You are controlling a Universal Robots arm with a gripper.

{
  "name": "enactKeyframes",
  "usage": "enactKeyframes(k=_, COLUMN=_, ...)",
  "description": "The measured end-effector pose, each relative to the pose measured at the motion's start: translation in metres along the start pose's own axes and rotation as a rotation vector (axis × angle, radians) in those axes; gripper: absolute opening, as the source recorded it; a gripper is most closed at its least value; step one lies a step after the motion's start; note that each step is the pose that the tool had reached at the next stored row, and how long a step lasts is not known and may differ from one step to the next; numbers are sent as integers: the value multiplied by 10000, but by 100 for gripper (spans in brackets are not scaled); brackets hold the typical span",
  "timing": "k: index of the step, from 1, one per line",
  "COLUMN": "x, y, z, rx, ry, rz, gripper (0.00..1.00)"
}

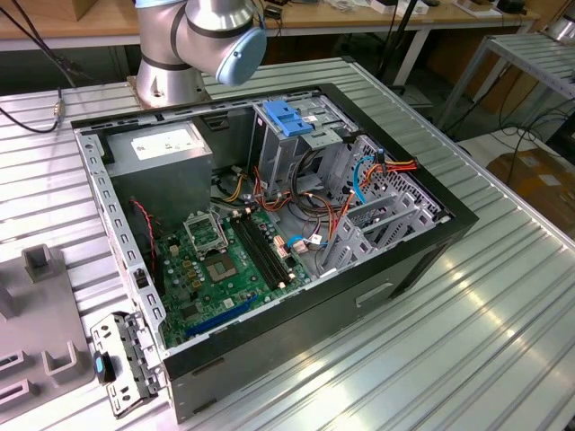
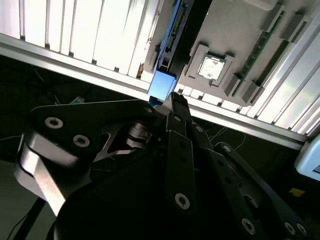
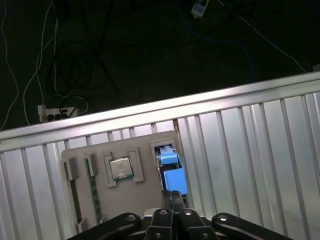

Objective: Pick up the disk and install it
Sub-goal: 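Pick up the disk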

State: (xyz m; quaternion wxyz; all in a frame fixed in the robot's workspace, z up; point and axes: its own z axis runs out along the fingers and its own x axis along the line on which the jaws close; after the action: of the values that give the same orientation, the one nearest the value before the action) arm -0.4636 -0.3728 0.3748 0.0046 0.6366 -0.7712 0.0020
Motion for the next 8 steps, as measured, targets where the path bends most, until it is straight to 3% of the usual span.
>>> enactKeyframes(k=1, x=0, y=2, z=8, rx=-1, ry=1, rz=-5, gripper=11)
enactKeyframes(k=4, x=0, y=4, z=61, rx=19, ry=-2, rz=-27, gripper=29)
enactKeyframes(k=5, x=0, y=6, z=75, rx=31, ry=-5, rz=-34, gripper=29)
enactKeyframes(k=6, x=1, y=10, z=95, rx=55, ry=-9, rz=-44, gripper=42)
enactKeyframes(k=7, x=1, y=13, z=107, rx=73, ry=-13, rz=-51, gripper=42)
enactKeyframes(k=8, x=2, y=16, z=122, rx=102, ry=-18, rz=-64, gripper=48)
